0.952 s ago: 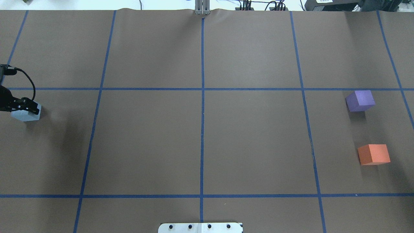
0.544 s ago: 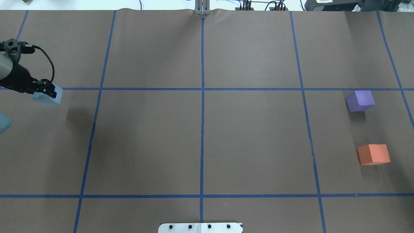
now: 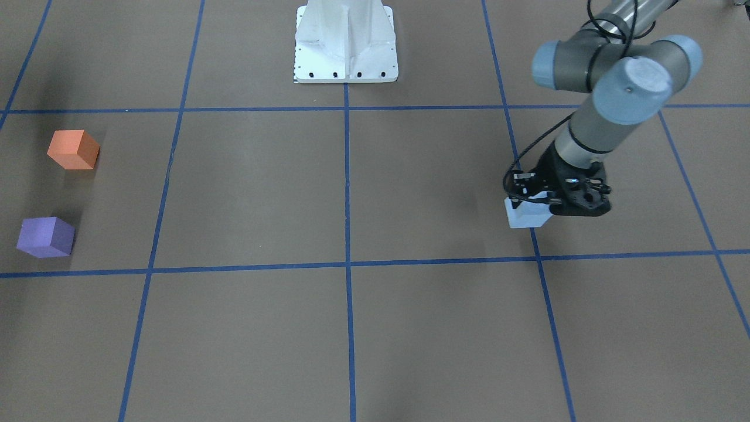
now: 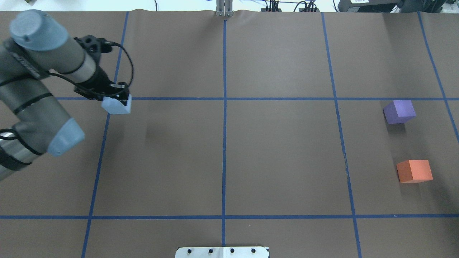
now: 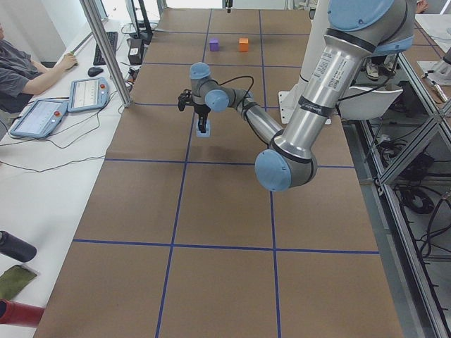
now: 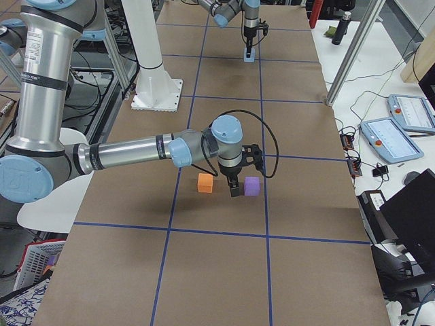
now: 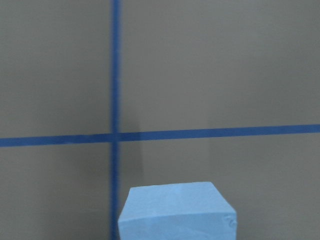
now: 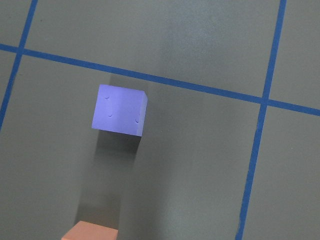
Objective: Place blue block between orange and purple blocks
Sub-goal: 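Carry the light blue cube with the left gripper to the table center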
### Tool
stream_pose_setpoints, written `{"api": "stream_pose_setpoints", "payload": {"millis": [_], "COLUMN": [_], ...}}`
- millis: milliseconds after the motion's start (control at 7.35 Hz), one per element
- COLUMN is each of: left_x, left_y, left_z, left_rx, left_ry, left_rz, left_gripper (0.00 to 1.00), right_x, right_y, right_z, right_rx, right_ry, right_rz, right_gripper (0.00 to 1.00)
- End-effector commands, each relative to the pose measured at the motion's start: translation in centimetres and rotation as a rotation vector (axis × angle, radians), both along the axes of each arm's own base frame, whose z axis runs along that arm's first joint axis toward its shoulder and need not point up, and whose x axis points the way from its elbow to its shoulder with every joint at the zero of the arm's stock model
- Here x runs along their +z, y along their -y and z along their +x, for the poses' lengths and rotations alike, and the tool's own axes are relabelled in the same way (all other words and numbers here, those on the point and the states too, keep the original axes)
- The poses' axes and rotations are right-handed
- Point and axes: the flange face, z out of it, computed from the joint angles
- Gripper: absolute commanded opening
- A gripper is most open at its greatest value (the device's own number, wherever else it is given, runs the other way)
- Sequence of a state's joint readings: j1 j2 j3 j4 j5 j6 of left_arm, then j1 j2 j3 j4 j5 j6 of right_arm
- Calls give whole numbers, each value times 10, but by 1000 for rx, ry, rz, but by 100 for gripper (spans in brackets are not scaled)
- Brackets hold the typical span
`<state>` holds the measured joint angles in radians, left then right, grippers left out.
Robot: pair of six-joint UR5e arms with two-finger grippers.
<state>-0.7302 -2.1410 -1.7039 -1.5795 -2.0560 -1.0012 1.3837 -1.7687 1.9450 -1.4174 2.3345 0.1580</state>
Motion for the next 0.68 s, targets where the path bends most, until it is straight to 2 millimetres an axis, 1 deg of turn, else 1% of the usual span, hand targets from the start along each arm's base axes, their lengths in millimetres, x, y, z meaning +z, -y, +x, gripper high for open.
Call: {"api": "stream_pose_setpoints", "payload": {"millis": [0, 136, 272, 408, 544], "left_x": [-100, -124, -123, -110, -100], "left_y": [-45, -50, -47, -46, -45], "left_z": [122, 170, 186, 200, 209], "left_rx": [-1, -7, -3, 4, 10], "left_ry": [11, 40, 43, 22, 28], "left_rz": [-34, -31, -30, -17, -19], "left_gripper": [7, 11, 15, 22, 34], "right_x": [0, 1, 1, 1, 1], "right_y": [0, 0, 0, 0, 0], "right_z": [0, 0, 0, 0, 0], "right_rx": [-1, -1, -1, -1, -1], "right_ry": [2, 1, 1, 3, 3], "right_rz": [0, -2, -2, -2, -2], "right_gripper": [100, 100, 100, 100, 100]}}
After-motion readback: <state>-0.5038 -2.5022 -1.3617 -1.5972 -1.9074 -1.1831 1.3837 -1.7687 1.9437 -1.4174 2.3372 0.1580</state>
